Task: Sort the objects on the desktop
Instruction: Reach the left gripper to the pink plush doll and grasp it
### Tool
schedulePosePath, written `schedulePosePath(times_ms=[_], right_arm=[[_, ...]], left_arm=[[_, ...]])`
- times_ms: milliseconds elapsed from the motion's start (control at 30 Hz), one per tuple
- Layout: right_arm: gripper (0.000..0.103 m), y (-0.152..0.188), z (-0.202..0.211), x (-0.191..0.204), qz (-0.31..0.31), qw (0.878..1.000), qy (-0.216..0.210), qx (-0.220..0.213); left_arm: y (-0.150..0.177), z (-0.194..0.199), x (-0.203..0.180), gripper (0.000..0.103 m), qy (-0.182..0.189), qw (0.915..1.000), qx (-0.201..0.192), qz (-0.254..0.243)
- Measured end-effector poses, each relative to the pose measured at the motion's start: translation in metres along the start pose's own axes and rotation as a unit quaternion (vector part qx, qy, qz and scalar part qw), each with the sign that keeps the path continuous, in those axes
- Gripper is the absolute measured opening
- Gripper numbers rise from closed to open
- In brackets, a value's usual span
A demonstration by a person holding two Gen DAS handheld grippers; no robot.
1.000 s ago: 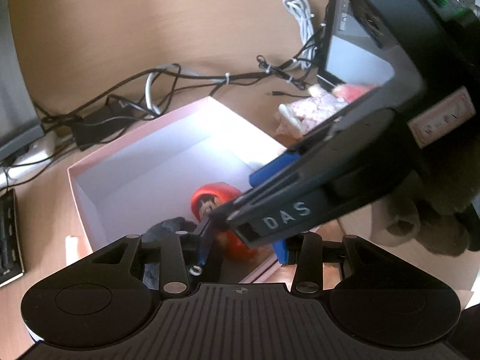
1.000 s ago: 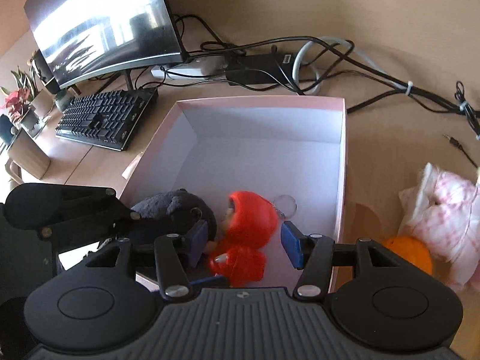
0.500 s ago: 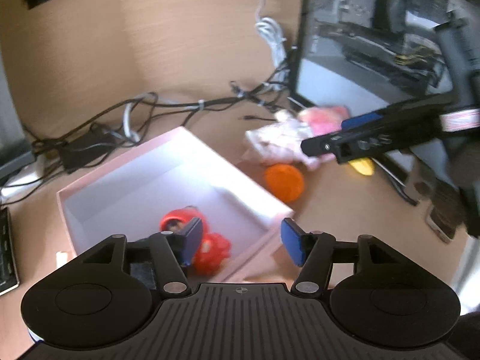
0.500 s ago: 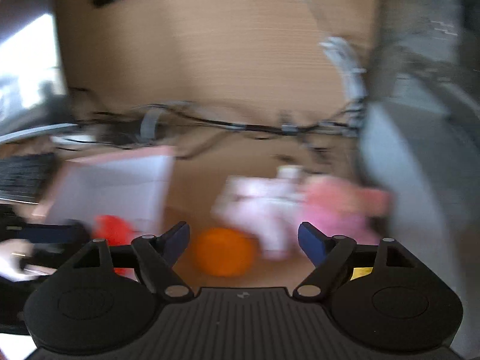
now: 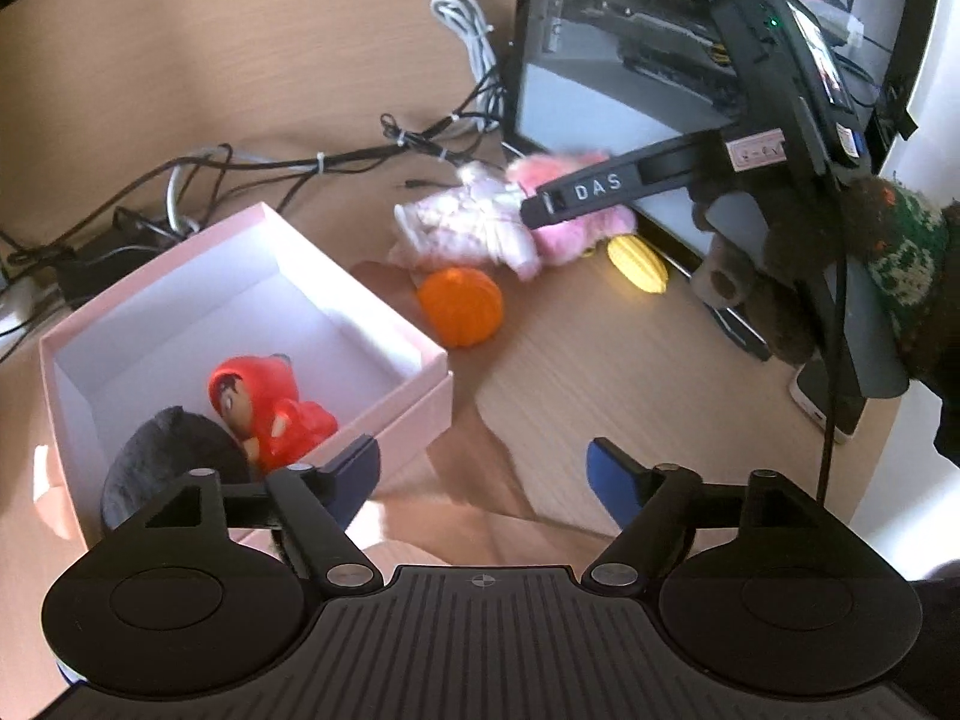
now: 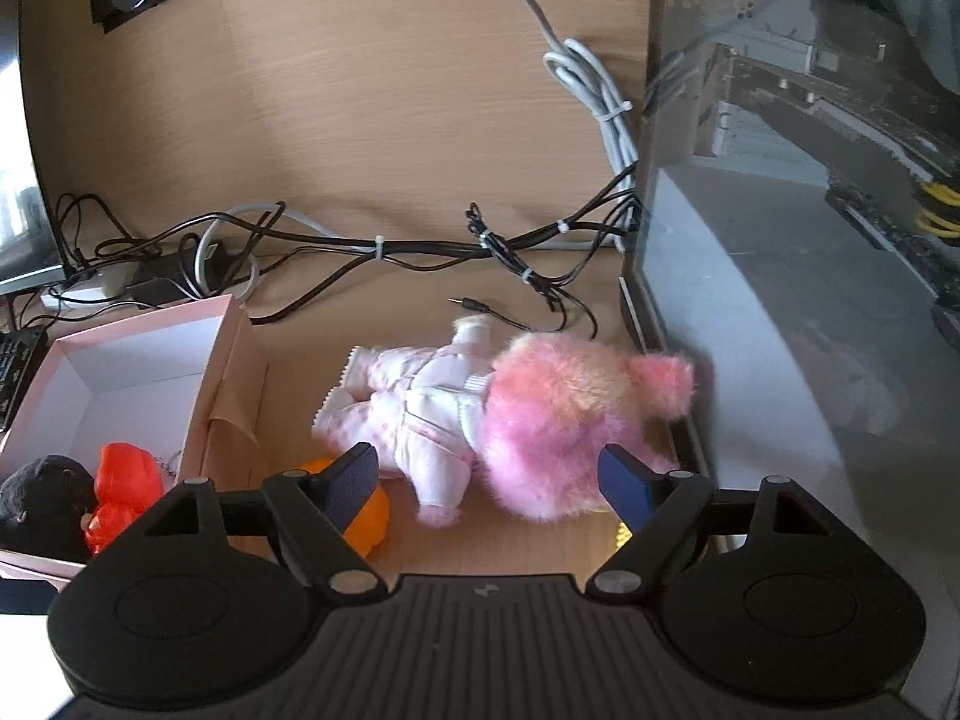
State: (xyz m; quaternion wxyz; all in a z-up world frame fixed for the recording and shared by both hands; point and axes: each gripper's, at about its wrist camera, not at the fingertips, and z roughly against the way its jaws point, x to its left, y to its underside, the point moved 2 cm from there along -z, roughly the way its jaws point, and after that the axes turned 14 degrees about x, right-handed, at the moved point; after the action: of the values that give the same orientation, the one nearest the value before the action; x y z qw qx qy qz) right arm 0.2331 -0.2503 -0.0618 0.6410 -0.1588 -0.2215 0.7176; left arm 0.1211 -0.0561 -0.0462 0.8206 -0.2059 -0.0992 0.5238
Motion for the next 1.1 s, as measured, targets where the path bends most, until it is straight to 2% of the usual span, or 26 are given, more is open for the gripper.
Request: schedulePosePath(times_ms=[233,333,367,467,567,633,733,833,900,1033,1100], right_arm=[[0.088,0.021,0.013,-0.006,-0.041,0.997,-0.061,0.024],[0.090,0.041,0.021,-0.012,-0.077,0.993,-0.081,0.037],[0.094,0.049,0.024,-0.014,-0.088,0.992,-0.085,0.042],[0.098,0.072,0.035,-0.017,-0.104,0.990,-0.087,0.046],[0.099,0.092,0.044,-0.016,-0.107,0.990,-0.082,0.049],[0.099,0.104,0.047,-0.015,-0.105,0.990,-0.078,0.053],[0.099,0.121,0.049,-0.016,-0.116,0.988,-0.076,0.061],[0.099,0.136,0.053,-0.017,-0.127,0.987,-0.073,0.065],[0.099,0.142,0.056,-0.018,-0.125,0.988,-0.070,0.061],[0.099,0.150,0.061,-0.022,-0.121,0.989,-0.061,0.055],[0.099,0.152,0.061,-0.025,-0.123,0.989,-0.061,0.055]], left_arm=[[-0.007,0.005,0.001,0.085,-0.029,0.9994,-0.017,-0.002],[-0.021,0.010,-0.002,0.085,-0.050,0.9973,-0.045,-0.030],[-0.028,0.012,-0.002,0.084,-0.059,0.9957,-0.058,-0.041],[-0.052,0.012,-0.005,0.076,-0.081,0.9894,-0.082,-0.088],[-0.081,0.002,-0.015,0.073,-0.090,0.9808,-0.090,-0.148],[-0.098,-0.013,-0.025,0.081,-0.094,0.9724,-0.086,-0.195],[-0.119,-0.044,-0.046,0.086,-0.108,0.9551,-0.080,-0.264],[-0.135,-0.072,-0.065,0.091,-0.137,0.9324,-0.077,-0.326],[-0.147,-0.092,-0.071,0.092,-0.149,0.9229,-0.066,-0.349],[-0.169,-0.129,-0.074,0.096,-0.139,0.9234,-0.022,-0.357],[-0.171,-0.139,-0.077,0.096,-0.135,0.9195,-0.010,-0.369]])
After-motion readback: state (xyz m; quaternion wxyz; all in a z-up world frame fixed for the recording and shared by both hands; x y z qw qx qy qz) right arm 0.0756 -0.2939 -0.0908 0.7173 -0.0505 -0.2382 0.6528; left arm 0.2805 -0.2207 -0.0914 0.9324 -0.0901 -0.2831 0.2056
